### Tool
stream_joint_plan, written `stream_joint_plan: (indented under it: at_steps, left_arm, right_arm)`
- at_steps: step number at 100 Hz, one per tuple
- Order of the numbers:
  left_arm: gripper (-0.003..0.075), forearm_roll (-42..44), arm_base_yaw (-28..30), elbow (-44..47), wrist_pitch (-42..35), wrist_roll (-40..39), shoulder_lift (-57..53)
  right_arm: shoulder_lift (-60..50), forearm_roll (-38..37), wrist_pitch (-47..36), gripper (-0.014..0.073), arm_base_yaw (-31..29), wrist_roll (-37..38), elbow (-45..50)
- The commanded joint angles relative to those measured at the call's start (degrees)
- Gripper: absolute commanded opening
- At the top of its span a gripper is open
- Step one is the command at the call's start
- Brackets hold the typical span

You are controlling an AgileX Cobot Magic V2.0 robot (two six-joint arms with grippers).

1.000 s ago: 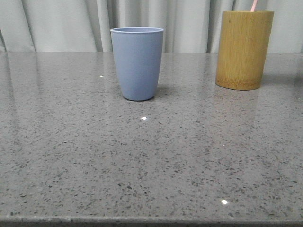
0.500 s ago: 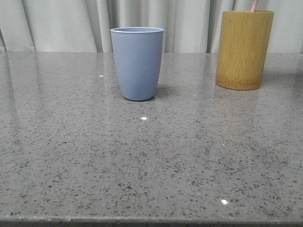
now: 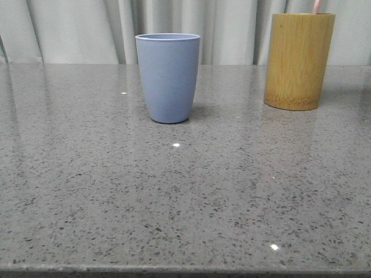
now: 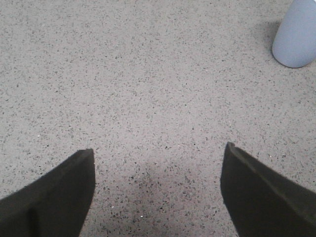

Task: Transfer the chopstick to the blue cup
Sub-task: 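Grasp the pink stick with the right gripper and lift it out, then carry the pink stick over the blue cup and lower it in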

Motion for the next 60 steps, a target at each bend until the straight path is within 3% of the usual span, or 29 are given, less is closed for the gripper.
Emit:
stream_joint_plan:
  at_steps: [1, 16, 40, 60]
  left_arm:
    - [0.0515, -0.8, 0.2, -1.4, -3.7, 0.2, 0.0]
    - [0.0515, -0.8, 0.2, -1.4, -3.7, 0.2, 0.0]
    - [0.0515, -0.8, 0.2, -1.4, -3.7, 0.2, 0.0]
    - [0.0515, -0.8, 0.2, -1.4, -3.7, 0.2, 0.0]
  right_arm:
    - [-2.4, 0.7, -6.1, 0.0003, 0.1, 0.7, -2.4]
    - [-3.0, 0.7, -6.2, -0.0050, 0.1, 0.8, -2.4]
    - [-6.6, 0.5, -7.9, -0.0050, 0.1, 0.8, -2.6]
    - [-10.4, 0.5, -3.6, -0.0050, 0.4, 0.8, -7.9]
